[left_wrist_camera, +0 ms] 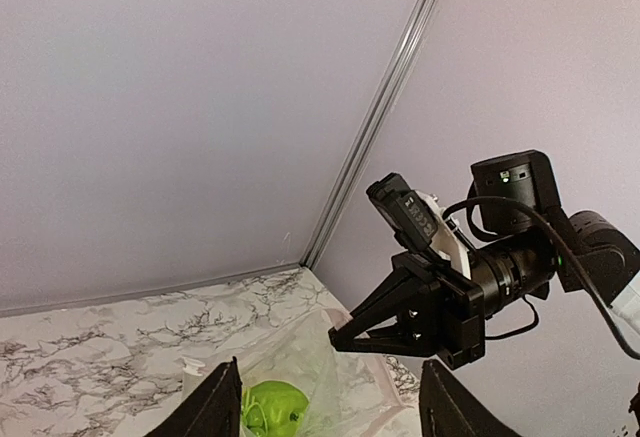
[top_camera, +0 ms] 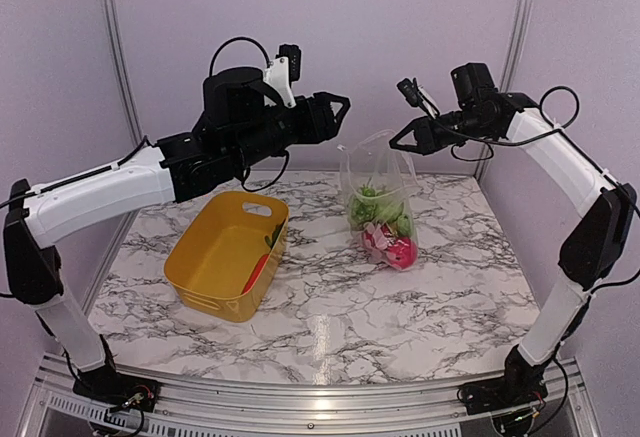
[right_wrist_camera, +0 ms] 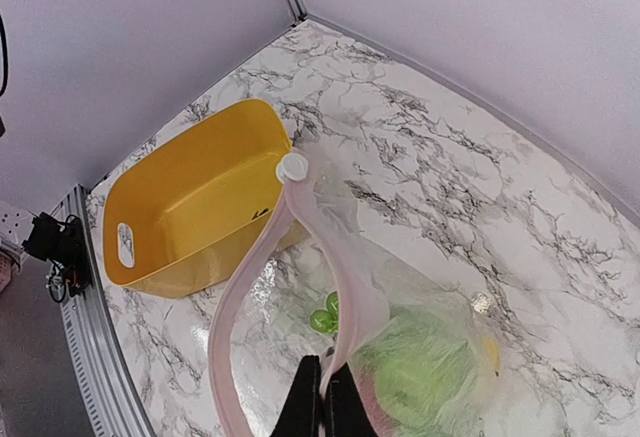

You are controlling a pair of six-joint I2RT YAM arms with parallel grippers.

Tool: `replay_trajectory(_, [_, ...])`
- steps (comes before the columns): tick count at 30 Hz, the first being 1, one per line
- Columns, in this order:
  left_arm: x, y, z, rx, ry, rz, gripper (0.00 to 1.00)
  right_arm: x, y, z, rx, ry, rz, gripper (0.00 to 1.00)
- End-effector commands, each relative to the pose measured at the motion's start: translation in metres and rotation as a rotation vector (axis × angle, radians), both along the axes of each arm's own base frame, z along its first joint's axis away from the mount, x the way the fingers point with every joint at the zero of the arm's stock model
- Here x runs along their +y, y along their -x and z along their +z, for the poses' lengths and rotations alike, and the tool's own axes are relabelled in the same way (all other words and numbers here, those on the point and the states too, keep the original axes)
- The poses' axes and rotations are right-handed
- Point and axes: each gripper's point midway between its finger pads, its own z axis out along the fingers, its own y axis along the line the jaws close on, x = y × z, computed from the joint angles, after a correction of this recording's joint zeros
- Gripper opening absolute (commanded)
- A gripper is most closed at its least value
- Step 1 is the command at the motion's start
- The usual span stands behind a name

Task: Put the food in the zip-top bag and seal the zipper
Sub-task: Place the fake fruit in the zipper food storage bag.

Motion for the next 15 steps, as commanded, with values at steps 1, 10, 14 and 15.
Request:
replay_trajectory(1, [0.035,0.008,-0.008,-0.068,-0.145,0.082,0.65,-0.001,-0.007,0.010,-0.059,-0.005,-0.008,0.00])
replay_trajectory(10, [0.118,-0.007,-0.116,0.220,-0.310,0.211,0.65,-0.013,-0.008,-0.006,-0.083,0.073,-0.041,0.00])
replay_trajectory(14, [0.140,-0.012,-0.158,0.333,-0.335,0.221,0.66,-0.015,-0.006,-0.016,-0.072,0.092,-0.046,0.00])
replay_trajectory(15, [0.143,-0.013,-0.168,0.359,-0.349,0.222,0.66,-0.016,-0.005,-0.017,-0.068,0.093,-0.046,0.00])
